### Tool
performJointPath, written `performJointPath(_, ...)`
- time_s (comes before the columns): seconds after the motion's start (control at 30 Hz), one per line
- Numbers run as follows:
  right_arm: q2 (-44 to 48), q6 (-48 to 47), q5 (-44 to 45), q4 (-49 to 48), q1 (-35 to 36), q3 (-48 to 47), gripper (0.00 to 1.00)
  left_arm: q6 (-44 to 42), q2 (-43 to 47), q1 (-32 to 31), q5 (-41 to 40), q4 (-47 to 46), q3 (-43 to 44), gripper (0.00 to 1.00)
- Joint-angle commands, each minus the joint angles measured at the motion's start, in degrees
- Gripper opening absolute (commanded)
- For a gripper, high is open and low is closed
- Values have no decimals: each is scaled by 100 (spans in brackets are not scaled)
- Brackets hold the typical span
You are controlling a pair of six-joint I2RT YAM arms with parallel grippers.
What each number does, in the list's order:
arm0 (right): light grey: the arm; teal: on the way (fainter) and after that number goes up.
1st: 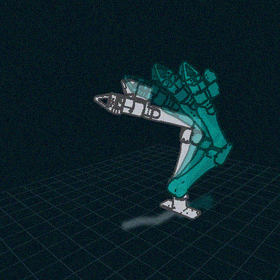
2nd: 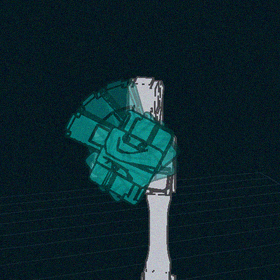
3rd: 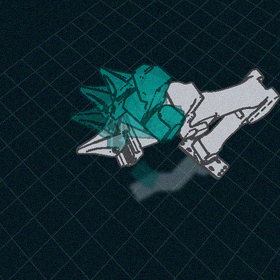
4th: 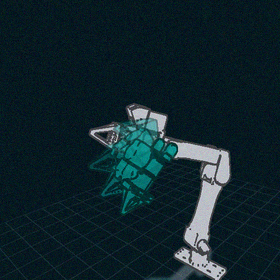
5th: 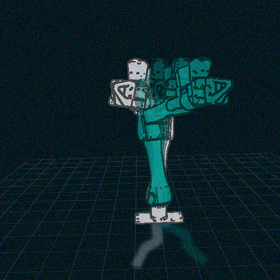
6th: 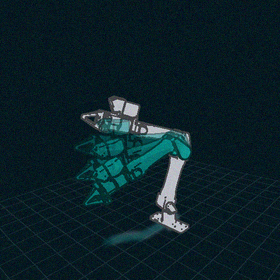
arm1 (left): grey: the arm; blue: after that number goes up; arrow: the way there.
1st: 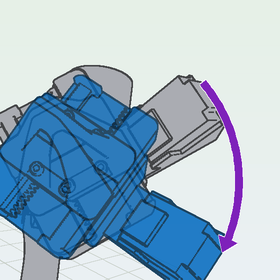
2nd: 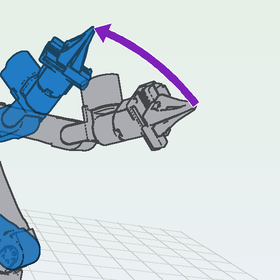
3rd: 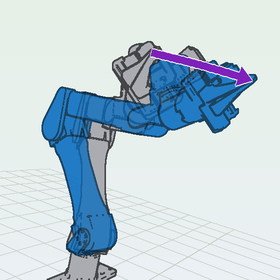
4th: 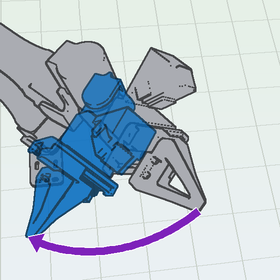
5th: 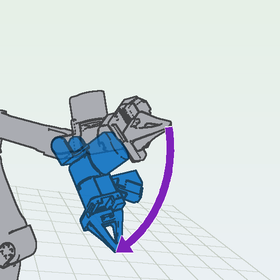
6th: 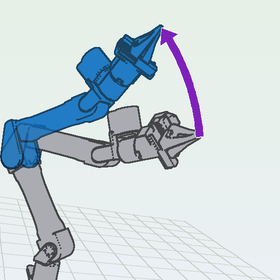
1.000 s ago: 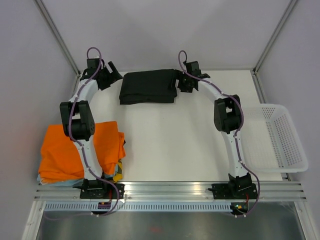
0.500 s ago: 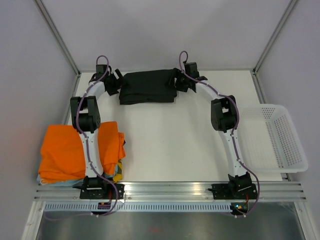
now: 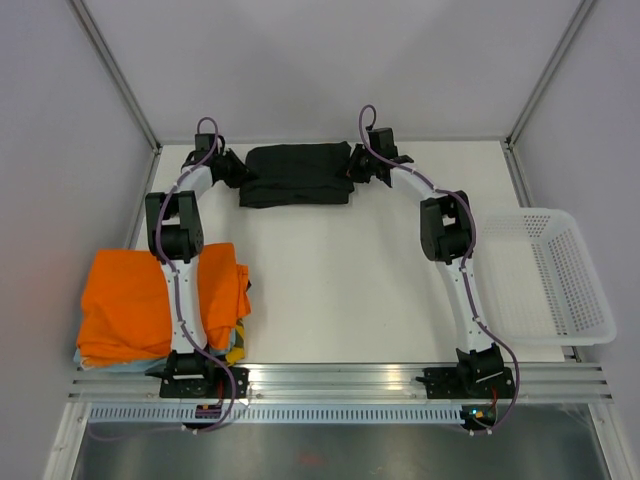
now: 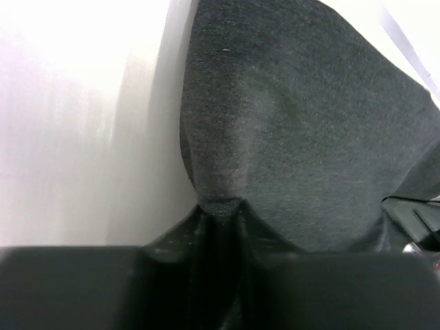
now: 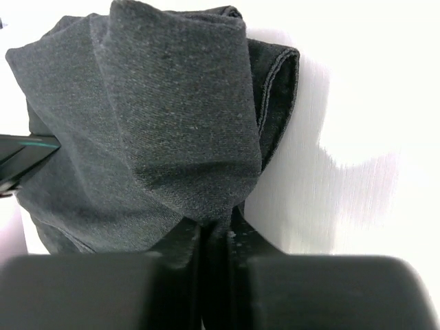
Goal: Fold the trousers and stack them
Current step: Neatly place the folded trousers to the corner
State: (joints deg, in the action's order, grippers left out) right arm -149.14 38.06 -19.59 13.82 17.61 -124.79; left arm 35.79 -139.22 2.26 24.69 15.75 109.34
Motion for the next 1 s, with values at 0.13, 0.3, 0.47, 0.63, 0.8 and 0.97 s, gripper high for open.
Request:
performJointPath(0.13, 51, 52, -422, -124, 182, 192, 0, -203, 191, -42, -34, 209, 184, 2)
performJointPath(0.3, 640, 122, -563, -441, 261, 245, 0, -239, 851, 116, -87, 156, 316, 2)
performJointPath(0.47, 1421, 631, -625, -986, 296, 490, 0, -265, 1799, 222, -113, 411, 299, 2)
performJointPath(0.63, 2273, 1071, -616, -1339, 410, 1220, 0, -424, 2583, 257, -219, 903, 62, 2)
performJointPath(0.8, 3021, 1300, -844, -1602, 691, 2237, 0, -529, 3775, 266, -324, 1701, -491, 2)
performJointPath(0.97, 4128, 1405, -897, -1795, 1192, 3450, 0, -968, 5060, 362, -1289, 2739, -984, 2)
